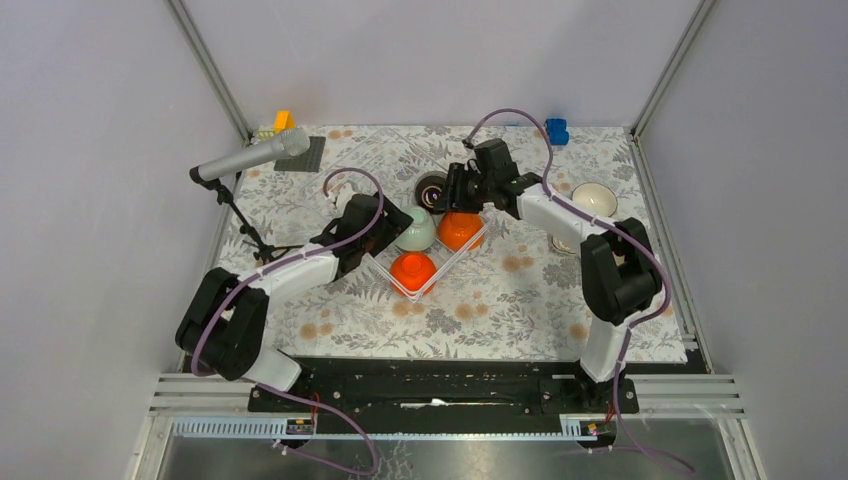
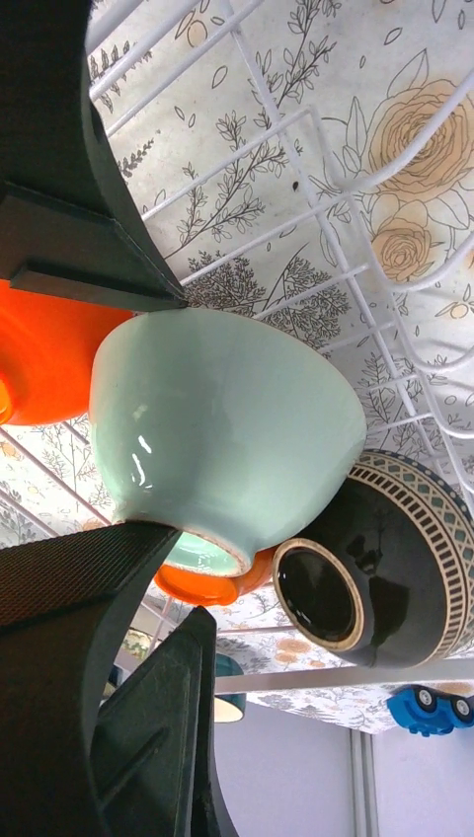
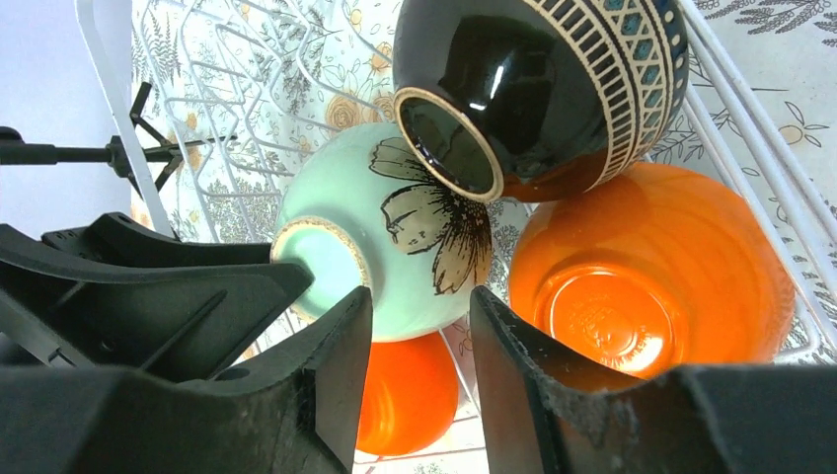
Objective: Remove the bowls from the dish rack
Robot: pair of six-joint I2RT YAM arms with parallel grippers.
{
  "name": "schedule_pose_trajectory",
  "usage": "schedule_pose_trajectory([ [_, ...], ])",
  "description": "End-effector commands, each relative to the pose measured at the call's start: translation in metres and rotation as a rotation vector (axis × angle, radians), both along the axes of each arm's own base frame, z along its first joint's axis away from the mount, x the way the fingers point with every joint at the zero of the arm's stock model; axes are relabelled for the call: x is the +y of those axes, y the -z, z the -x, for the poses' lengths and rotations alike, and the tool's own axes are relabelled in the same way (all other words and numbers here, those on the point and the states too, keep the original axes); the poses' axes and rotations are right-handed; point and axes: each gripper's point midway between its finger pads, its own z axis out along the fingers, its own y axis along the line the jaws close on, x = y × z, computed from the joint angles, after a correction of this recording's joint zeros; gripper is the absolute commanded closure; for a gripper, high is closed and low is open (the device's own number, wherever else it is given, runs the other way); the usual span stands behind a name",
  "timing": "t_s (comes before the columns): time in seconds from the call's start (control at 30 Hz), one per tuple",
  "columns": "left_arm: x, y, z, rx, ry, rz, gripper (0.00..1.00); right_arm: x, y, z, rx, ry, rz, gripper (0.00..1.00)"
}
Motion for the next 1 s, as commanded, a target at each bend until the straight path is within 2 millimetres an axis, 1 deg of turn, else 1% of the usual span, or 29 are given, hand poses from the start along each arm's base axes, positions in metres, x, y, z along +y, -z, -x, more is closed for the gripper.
schedule_pose_trajectory([
  [0.0, -0.013, -0.069, -0.016, -0.212, 0.050, 0.068, 0.41, -0.005, -0.030, 0.004, -0.099, -0.034, -0.018, 0.50],
  [0.13, -0.006, -0.076, -0.015, -0.265, 0.083, -0.020, 0.41, -0.004, -0.040, 0.011, -0.141, -0.057, -0.052, 0.41],
  [0.2, -0.002, -0.081, -0.016, -0.291, 0.098, -0.074, 0.40, -0.004, -0.046, 0.016, -0.159, -0.069, -0.068, 0.40],
  [0.37, 0.012, -0.095, -0.020, -0.337, 0.118, -0.223, 0.40, -0.008, -0.053, 0.023, -0.185, -0.080, -0.070, 0.38],
  [0.5, 0.033, -0.093, -0.022, -0.311, 0.064, -0.336, 0.41, -0.010, -0.054, 0.027, -0.191, -0.086, -0.068, 0.38],
  [0.53, 0.037, -0.092, -0.022, -0.301, 0.057, -0.362, 0.43, -0.010, -0.053, 0.027, -0.190, -0.087, -0.067, 0.38],
  [0.6, 0.044, -0.094, -0.023, -0.292, 0.046, -0.408, 0.45, -0.010, -0.052, 0.028, -0.188, -0.090, -0.069, 0.38],
  [0.73, 0.054, -0.100, -0.023, -0.285, 0.033, -0.509, 0.46, -0.010, -0.050, 0.029, -0.180, -0.092, -0.068, 0.38],
  [0.97, 0.048, -0.106, -0.013, -0.270, 0.082, -0.746, 0.47, -0.013, -0.045, 0.028, -0.175, -0.070, -0.054, 0.38],
])
